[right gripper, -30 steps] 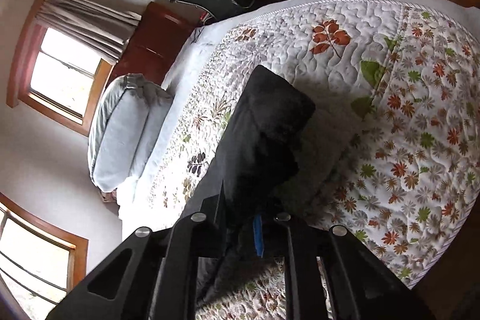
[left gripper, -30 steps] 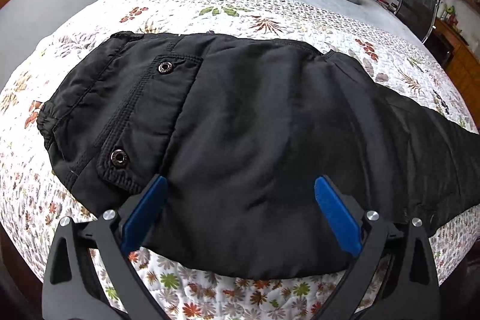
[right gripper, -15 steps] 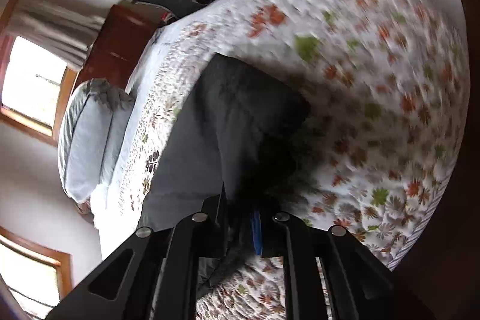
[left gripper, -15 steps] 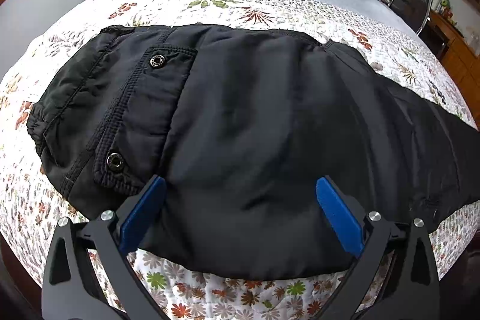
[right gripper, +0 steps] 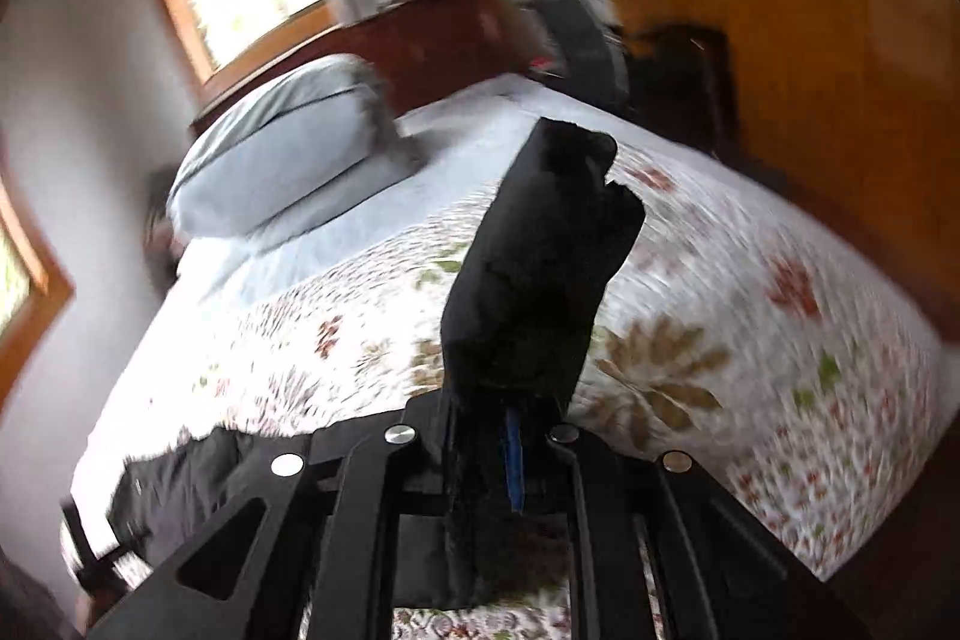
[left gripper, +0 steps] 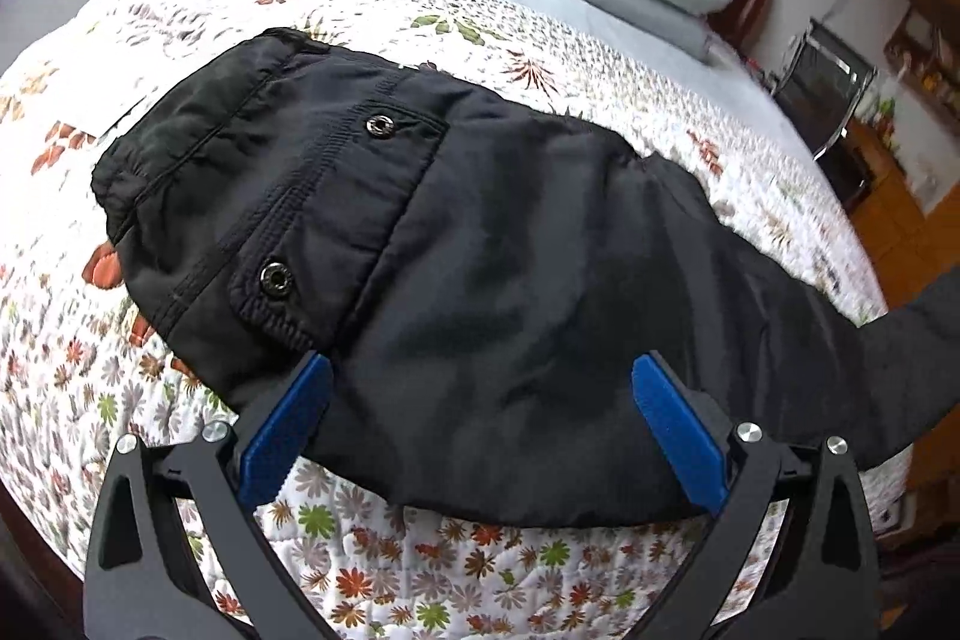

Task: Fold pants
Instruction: 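Lift the pants leg end with the right gripper and lay it down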

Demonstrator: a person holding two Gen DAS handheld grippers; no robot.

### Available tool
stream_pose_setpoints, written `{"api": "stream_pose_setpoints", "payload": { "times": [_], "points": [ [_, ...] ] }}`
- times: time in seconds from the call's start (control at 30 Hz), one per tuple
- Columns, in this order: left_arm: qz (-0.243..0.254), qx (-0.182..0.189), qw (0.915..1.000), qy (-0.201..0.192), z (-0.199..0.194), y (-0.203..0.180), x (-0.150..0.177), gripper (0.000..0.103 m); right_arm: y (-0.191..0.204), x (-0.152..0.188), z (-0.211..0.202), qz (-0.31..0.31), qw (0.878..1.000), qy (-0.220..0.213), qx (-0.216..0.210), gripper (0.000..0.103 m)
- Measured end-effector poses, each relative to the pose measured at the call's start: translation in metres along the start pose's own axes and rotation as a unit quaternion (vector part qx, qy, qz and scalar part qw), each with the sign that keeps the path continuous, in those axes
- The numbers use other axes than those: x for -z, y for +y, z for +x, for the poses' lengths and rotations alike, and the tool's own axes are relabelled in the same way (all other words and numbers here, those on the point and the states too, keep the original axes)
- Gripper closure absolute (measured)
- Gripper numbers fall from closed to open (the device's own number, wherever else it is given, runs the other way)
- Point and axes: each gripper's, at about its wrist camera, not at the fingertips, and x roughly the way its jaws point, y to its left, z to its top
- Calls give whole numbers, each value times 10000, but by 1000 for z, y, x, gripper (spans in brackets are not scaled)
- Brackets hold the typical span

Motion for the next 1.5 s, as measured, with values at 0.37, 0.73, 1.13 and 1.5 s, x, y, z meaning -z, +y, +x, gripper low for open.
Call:
{"api": "stream_pose_setpoints", "payload": {
  "times": [0.37,0.73,1.13,1.5],
  "points": [
    [-202,66,9997,-89,-2,9,1,3,108,38,37,-1198,9889,601,-634,91],
    [-181,111,9994,-289,-14,3,-4,3,168,116,88,-2081,9643,1510,-635,91],
    [-96,224,9992,-315,-18,-12,-5,3,189,184,117,-3139,9271,2026,-295,74],
    [157,532,9962,-677,-46,-41,-19,3,170,149,82,-2079,9465,1980,-1471,44]
  ]
}}
